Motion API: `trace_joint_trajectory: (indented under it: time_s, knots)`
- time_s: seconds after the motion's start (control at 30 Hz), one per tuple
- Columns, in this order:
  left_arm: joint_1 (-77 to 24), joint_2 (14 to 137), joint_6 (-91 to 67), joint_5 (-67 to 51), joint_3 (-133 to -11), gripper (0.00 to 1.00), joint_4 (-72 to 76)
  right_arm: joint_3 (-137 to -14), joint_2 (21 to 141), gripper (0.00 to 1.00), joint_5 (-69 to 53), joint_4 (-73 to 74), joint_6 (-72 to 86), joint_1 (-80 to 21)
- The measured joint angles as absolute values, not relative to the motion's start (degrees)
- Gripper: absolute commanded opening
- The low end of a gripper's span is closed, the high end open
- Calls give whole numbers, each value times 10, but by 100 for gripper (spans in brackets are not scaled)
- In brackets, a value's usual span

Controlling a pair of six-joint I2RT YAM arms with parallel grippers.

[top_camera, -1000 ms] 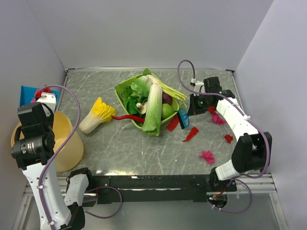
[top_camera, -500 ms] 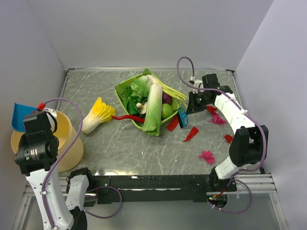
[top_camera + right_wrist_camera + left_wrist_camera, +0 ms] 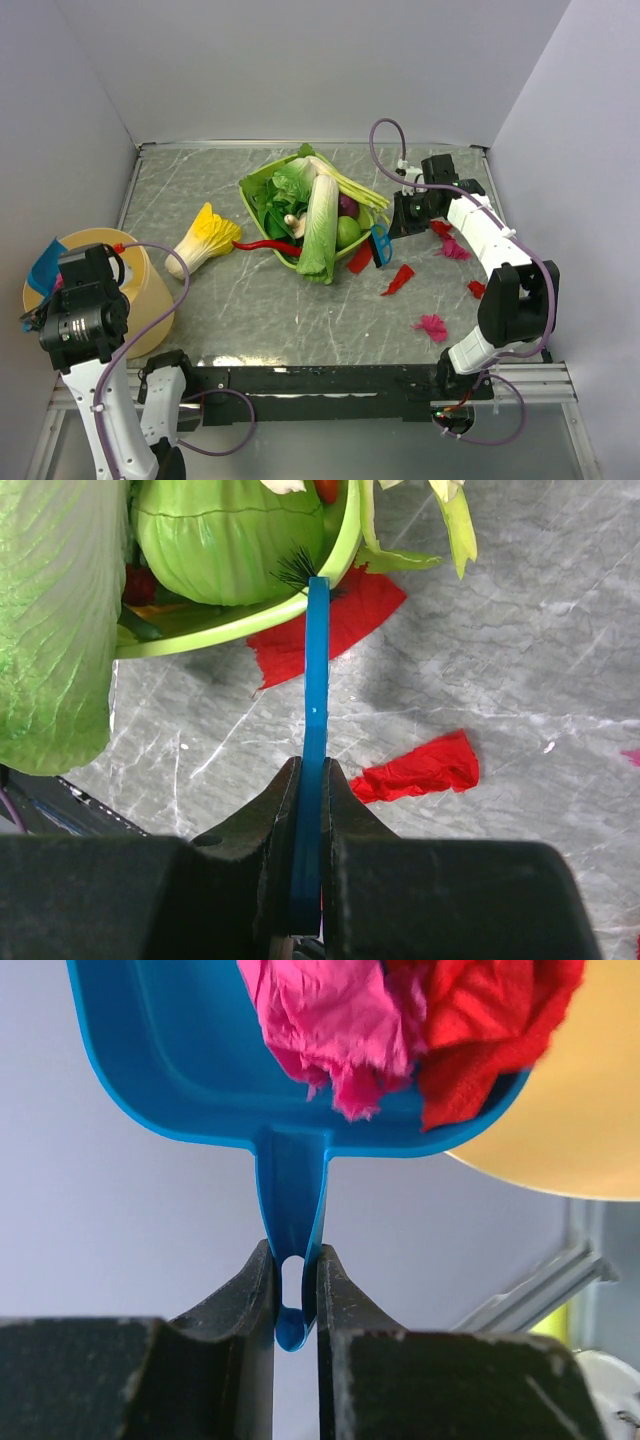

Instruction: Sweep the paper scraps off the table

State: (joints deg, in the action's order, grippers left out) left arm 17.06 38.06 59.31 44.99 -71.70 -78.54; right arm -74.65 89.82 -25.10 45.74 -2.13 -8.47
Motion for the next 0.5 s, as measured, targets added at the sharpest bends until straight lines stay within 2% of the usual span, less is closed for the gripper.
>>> trace_joint_trajectory:
  time_s: [0.5]
  knots:
    - [173,383,714,459,-716,1,-786,-727,886,0,-251,441,-16,-85]
